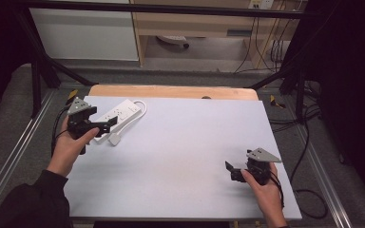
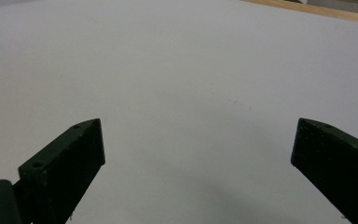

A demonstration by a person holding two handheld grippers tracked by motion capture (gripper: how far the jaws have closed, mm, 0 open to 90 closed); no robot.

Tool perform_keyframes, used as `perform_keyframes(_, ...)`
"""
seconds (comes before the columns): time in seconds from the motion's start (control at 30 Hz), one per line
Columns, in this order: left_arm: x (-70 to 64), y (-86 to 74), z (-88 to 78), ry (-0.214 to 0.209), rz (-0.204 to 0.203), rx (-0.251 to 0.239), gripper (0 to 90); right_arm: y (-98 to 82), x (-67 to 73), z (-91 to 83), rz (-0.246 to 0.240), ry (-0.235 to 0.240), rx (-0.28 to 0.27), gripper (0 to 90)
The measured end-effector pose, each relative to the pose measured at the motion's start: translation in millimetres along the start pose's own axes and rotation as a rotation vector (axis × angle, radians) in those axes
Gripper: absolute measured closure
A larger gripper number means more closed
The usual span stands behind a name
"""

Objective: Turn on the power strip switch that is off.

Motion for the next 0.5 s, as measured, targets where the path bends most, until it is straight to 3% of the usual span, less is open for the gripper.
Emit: perform_keyframes(0.5, 12.0, -2.7, 13.7, 0.023, -0.026, 0.015, 8.3, 0.4, 1.7, 0.3, 0.0, 0.002, 0.0, 3.2)
Point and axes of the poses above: each handheld gripper's, and its own axes: z roughly forward along the jaws, y roughly out of its top, x roughly to its left, the point moved 2 cm from there along z, roughly forward along the jaws, and after that the axes turned 6 degrees about x, right-handed, at the moved point
